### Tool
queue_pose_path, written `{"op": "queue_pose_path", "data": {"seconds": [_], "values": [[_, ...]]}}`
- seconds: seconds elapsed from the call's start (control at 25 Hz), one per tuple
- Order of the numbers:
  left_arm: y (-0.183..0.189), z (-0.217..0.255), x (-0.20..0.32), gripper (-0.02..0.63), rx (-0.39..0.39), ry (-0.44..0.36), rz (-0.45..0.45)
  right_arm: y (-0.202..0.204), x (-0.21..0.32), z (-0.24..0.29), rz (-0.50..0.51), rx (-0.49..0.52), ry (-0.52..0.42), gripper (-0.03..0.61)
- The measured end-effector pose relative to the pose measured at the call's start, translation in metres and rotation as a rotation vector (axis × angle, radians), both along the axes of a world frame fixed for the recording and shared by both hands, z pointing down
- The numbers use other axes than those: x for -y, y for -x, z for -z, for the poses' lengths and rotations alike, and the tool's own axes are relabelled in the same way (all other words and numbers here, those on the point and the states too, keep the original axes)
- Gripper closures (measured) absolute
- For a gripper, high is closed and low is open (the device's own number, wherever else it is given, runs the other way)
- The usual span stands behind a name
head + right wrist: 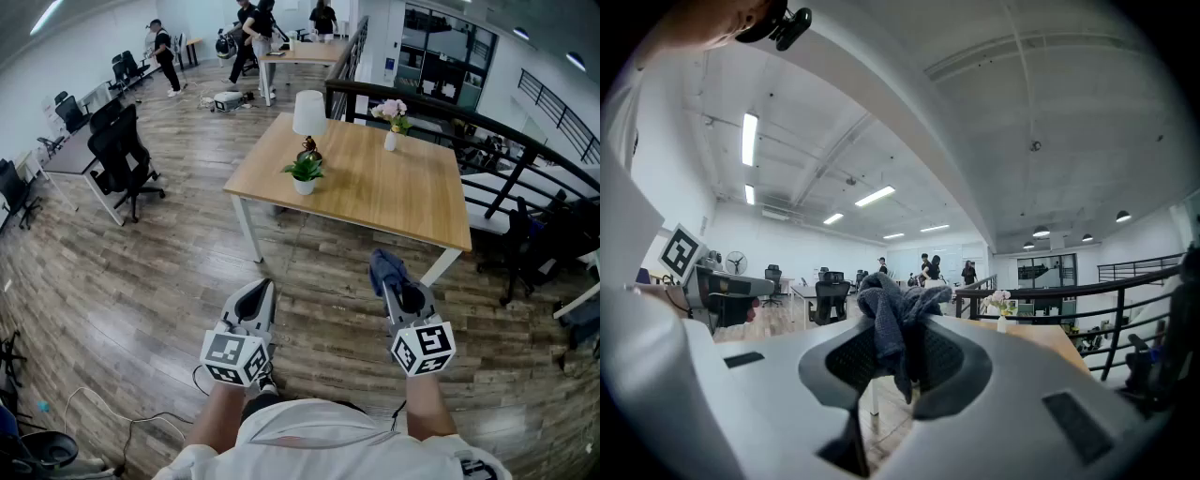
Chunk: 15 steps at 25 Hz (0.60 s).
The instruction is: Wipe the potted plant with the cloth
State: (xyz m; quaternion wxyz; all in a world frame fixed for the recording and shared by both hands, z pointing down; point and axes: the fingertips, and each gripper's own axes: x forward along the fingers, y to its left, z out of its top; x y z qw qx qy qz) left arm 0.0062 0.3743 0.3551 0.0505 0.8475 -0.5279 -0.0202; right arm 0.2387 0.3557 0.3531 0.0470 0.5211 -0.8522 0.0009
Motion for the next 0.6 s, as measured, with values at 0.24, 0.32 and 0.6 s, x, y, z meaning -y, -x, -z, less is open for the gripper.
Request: {"op": "queue_pose_path", "data": {"seconds": [0.24, 0.32, 0.6], "values": [[0.007, -0.004, -0.001, 0.597, 0.001, 0.005, -0.005, 0.016, -0.001, -0.008, 0.033, 0.002, 0.013, 0.448], [0.008, -0.005, -0.002, 0.597, -0.002, 0.007, -0.002, 0.018, -0.001, -0.011, 0.037, -0.002, 0.017, 0.448], [0.016, -0.013, 0.004, 0.597, -0.011, 0.027, 0.003, 0.020, 0.008, -0.020, 0.024, 0.002, 0.037, 0.448]]}}
